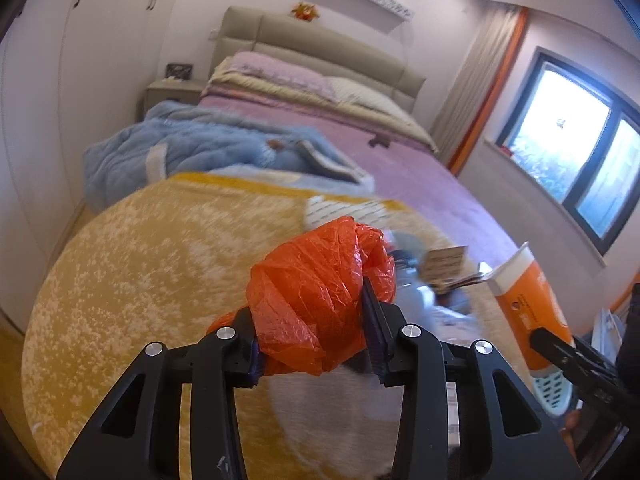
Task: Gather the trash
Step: 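Grasp the red plastic bag with left gripper while right gripper grasps the orange cup, then carry bag and orange cup over the blue basket and release both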
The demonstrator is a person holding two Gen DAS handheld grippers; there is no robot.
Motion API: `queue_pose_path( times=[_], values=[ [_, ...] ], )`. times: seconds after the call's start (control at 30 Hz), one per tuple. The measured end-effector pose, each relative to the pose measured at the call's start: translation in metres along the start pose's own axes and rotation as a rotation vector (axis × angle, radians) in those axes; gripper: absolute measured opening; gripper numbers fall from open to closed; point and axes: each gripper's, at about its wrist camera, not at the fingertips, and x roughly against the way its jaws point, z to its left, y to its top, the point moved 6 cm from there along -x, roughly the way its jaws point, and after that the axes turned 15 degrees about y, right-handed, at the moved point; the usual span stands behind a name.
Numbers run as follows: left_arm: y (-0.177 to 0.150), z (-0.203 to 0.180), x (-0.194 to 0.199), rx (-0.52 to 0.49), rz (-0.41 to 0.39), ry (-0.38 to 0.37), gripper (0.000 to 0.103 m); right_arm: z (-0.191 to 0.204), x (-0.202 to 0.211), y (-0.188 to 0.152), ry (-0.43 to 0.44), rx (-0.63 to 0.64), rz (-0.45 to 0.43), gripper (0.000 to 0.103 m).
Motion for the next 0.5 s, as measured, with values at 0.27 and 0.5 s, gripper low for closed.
queue_pose_path(
  times=[0.27, 0.5],
  values=[
    [0.009, -0.076, 0.040, -0.099, -0.071, -0.108, 0.038, -0.037, 0.060, -0.003, -0.105, -0.056, -0.074, 0.066],
    [-0.004, -0.164, 0.053, -0.216, -0.072, -0.210, 0.038, -0.084, 0.112, -0.013, -0.222, -0.128, -0.130, 0.066]
  ],
)
